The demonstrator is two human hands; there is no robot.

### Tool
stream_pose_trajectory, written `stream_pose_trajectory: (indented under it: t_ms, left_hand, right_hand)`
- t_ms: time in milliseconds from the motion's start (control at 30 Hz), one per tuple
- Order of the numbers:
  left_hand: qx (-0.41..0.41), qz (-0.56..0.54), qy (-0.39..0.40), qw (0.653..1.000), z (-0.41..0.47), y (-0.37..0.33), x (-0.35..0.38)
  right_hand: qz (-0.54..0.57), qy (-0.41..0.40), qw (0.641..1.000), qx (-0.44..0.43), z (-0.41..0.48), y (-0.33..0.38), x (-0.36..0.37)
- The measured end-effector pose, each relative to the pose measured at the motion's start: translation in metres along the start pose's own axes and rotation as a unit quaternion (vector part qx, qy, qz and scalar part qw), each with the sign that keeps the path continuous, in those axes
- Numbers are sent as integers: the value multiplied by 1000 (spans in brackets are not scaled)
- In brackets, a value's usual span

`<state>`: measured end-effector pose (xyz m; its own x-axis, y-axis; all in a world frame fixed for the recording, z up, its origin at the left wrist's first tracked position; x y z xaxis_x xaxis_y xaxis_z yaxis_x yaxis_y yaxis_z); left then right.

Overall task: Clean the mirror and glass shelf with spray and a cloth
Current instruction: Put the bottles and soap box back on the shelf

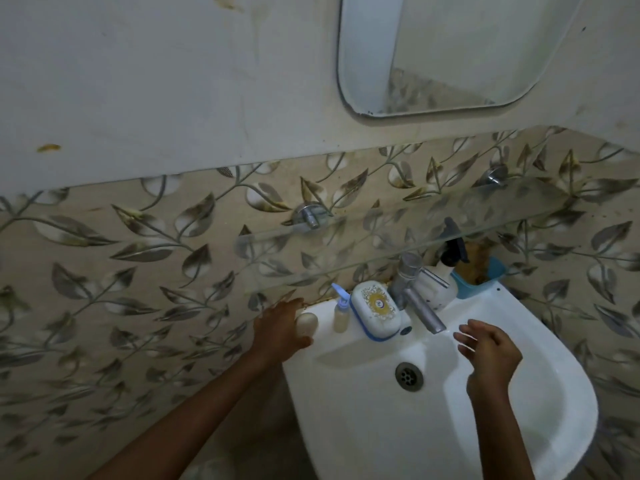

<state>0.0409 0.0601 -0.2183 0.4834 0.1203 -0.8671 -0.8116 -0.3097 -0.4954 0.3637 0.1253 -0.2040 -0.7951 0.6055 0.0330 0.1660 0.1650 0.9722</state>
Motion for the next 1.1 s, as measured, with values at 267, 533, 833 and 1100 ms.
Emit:
stream_pose_trajectory:
  t_ms: [267,533,833,1100]
  left_hand:
    - [-5,-88,-109,990,-17,-1,-4]
    - [199,-232,-175,936,-85,-65,-101]
    - [198,-267,-290,897,-62,-81,-202]
    - [182,-220,-248,925,-21,-56,-197]
  right_hand:
    - [-61,172,982,-56,-64,-11,55]
    - [-260,303,901,-171,-87,-38,120]
    - [-358,322,841,-246,-91,-58,138]
    - [-347,273,860,-255,-94,-65,134]
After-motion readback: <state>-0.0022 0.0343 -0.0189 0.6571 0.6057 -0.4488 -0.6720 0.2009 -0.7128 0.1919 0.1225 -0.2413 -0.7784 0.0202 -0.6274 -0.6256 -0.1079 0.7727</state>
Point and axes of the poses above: each hand's wrist, its own z-axis towards the middle knuckle, its own x-axis out of the palm, y = z × x, the point moved 3 cm from there along z, towards the middle knuckle, and after that the axes turned 8 degrees about -y, right-handed, at the moved point
